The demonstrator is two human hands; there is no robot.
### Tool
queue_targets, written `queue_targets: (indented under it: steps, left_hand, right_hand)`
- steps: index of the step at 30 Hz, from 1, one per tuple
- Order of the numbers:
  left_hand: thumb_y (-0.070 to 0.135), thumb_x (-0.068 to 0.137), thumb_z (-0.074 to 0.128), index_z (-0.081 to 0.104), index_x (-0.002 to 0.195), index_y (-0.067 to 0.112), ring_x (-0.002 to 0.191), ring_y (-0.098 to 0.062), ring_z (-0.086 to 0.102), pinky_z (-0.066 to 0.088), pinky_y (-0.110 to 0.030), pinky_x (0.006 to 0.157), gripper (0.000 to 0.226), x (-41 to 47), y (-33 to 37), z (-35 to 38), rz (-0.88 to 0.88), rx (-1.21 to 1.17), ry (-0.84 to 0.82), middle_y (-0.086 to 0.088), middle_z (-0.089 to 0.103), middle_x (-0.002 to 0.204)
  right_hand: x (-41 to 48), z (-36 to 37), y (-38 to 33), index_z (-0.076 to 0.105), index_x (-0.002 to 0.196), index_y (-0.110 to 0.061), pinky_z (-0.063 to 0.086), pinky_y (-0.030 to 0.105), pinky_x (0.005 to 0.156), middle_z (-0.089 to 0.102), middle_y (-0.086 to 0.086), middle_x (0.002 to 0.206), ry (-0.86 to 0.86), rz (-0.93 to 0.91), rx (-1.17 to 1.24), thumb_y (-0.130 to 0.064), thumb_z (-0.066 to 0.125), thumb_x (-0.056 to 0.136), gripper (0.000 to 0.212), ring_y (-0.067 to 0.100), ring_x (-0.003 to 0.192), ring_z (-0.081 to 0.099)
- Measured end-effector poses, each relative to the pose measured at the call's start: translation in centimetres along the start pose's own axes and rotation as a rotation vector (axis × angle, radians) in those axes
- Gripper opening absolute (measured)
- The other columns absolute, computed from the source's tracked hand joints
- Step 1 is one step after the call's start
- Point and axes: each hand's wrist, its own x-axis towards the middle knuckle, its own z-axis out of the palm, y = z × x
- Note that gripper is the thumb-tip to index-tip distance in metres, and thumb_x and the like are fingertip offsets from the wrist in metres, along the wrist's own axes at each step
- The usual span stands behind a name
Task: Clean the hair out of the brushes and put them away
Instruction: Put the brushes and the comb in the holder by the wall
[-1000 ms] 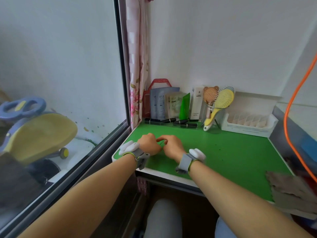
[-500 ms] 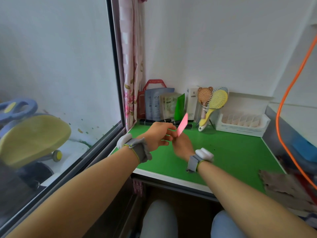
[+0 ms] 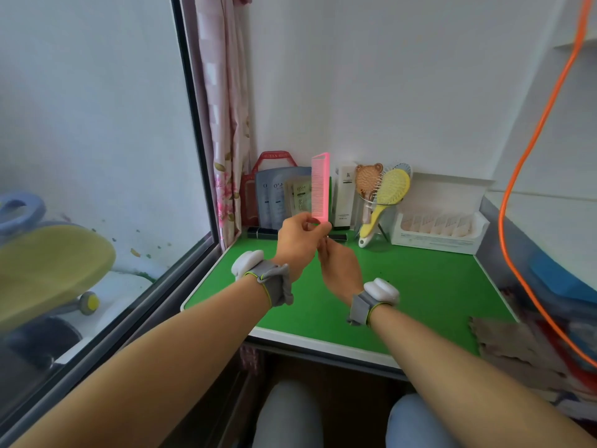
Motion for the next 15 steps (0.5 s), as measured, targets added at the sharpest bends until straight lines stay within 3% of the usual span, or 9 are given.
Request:
queue_targets:
  steps: [4,7,10,15]
  left_hand:
    - [0.017,0.087,0.063,0.062,0.076,0.011,0.052,-0.013,0.055,0.046,-0.026,0.053,0.013,0.5,0.6,1.2,0.049,-0.002,0.007,-0.001,0.061,0.062]
    - [0.016,0.091,0.058,0.062,0.085,0.006,0.052,-0.014,0.057,0.05,-0.026,0.05,0.012,1.1,1.7,2.4,0.082,-0.02,0.015,-0.002,0.062,0.068]
    - [0.015,0.093,0.054,0.057,0.087,0.006,0.054,-0.015,0.058,0.051,-0.025,0.045,0.011,2.3,3.2,3.6,0.103,-0.041,0.014,-0.005,0.061,0.07]
    - [0.015,0.096,0.05,0.056,0.091,0.006,0.059,-0.017,0.061,0.057,-0.037,0.056,0.011,4.3,5.4,5.4,0.148,-0.073,0.028,-0.008,0.061,0.076]
  right_hand:
    - [0.4,-1.0,0.7,0.053,0.091,-0.006,0.032,0.034,0.054,0.063,0.019,0.082,0.007,-0.018,-0.026,-0.038,0.026,0.104,0.044,0.03,0.064,0.049]
    - [1.0,-2.3,1.4,0.048,0.088,-0.011,0.04,0.038,0.057,0.06,0.014,0.077,0.025,-0.039,-0.001,-0.038,0.03,0.103,0.036,0.032,0.066,0.054]
    - [2.0,-4.1,2.7,0.051,0.088,-0.011,0.037,0.035,0.056,0.057,0.008,0.074,0.084,0.0,0.033,-0.028,0.038,0.099,0.024,0.029,0.066,0.053]
    - [4.1,-7.3,4.5,0.05,0.09,-0.008,0.038,0.038,0.06,0.057,0.013,0.081,0.245,0.099,0.053,-0.025,0.039,0.1,0.023,0.03,0.072,0.053]
